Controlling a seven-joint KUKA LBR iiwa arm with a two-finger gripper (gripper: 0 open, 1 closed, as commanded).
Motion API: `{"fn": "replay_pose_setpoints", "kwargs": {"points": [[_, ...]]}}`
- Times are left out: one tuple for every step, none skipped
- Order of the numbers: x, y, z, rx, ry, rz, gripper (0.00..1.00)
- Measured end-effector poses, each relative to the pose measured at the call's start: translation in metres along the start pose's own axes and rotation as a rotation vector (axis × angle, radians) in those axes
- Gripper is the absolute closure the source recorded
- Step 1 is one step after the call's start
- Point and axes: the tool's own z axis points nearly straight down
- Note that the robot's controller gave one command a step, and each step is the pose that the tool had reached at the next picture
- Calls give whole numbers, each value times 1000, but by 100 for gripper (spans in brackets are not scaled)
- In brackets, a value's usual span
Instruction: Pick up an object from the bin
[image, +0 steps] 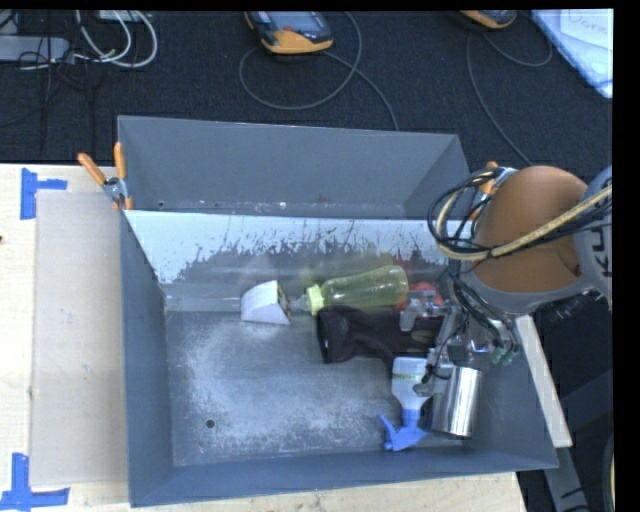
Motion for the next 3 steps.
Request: {"fn": "replay_pose_setpoints", "kwargs": {"points": [[-2, 0, -5, 1, -7, -2, 0], [2, 5, 40, 1, -9, -301, 0], [7, 2, 94, -1, 0, -637, 0]]}}
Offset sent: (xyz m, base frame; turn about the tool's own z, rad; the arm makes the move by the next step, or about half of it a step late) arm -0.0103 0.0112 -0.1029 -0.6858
